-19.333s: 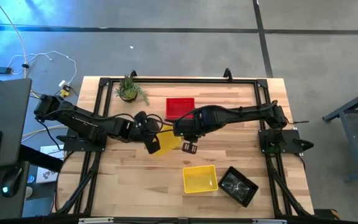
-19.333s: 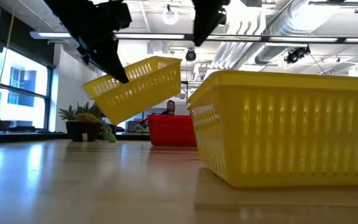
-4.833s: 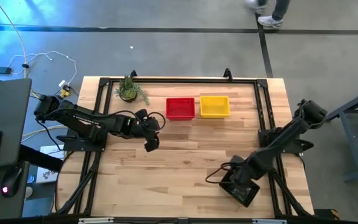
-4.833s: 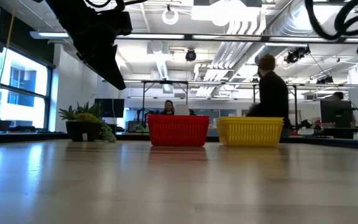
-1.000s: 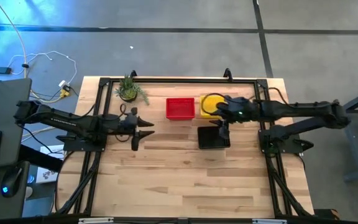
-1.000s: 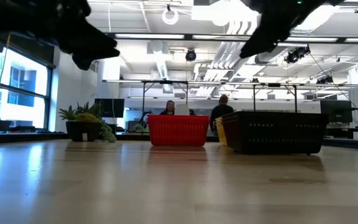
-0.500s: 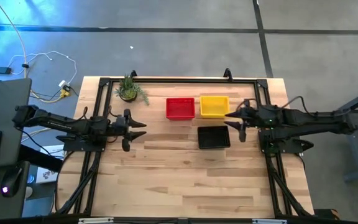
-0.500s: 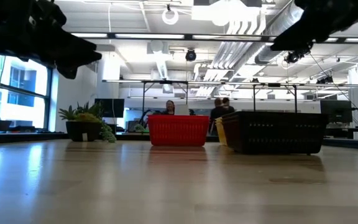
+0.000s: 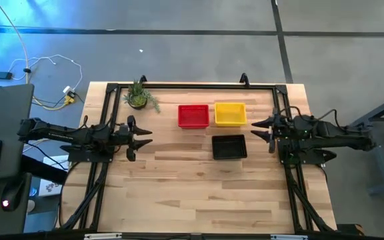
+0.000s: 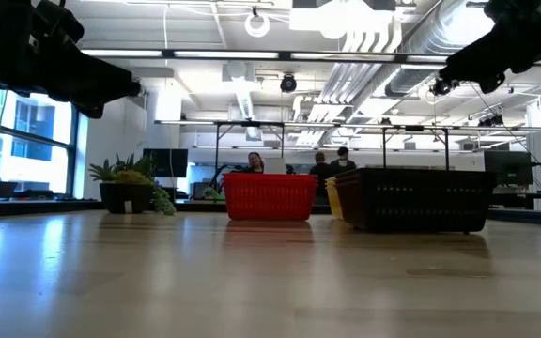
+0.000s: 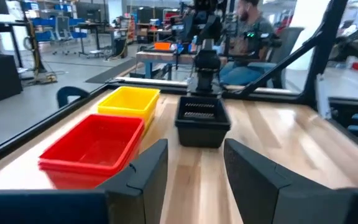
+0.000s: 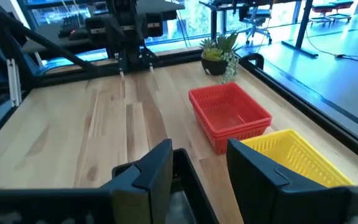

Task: Stack baskets by color
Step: Return to Home Position

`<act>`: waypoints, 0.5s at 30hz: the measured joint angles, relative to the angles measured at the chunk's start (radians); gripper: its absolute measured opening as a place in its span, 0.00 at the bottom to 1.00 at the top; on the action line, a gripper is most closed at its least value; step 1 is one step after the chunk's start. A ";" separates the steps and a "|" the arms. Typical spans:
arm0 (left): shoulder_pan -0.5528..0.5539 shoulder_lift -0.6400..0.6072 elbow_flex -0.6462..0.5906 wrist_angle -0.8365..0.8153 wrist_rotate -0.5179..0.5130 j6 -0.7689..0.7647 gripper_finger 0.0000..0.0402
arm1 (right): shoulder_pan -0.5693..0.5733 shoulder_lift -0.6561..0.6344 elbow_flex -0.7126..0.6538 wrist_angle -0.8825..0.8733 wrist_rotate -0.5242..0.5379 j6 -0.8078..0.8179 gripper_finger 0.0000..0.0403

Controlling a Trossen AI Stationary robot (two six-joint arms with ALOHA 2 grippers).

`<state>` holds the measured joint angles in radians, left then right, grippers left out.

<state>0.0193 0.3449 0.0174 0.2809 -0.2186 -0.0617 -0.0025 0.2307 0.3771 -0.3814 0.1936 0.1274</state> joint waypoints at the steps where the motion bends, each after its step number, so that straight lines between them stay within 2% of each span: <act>1: 0.000 -0.020 0.000 -0.027 -0.009 0.004 0.36 | 0.000 -0.019 0.000 -0.015 0.000 0.004 0.34; 7: 0.000 -0.125 0.000 -0.138 -0.062 0.014 0.36 | 0.000 -0.090 0.000 -0.017 0.005 0.005 0.34; 15: 0.000 -0.180 0.000 -0.207 -0.040 -0.010 0.36 | 0.000 -0.092 -0.002 -0.019 0.004 0.042 0.34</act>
<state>0.0193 0.1654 0.0174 0.0742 -0.2585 -0.0713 -0.0025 0.1390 0.3752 -0.4003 0.1978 0.1699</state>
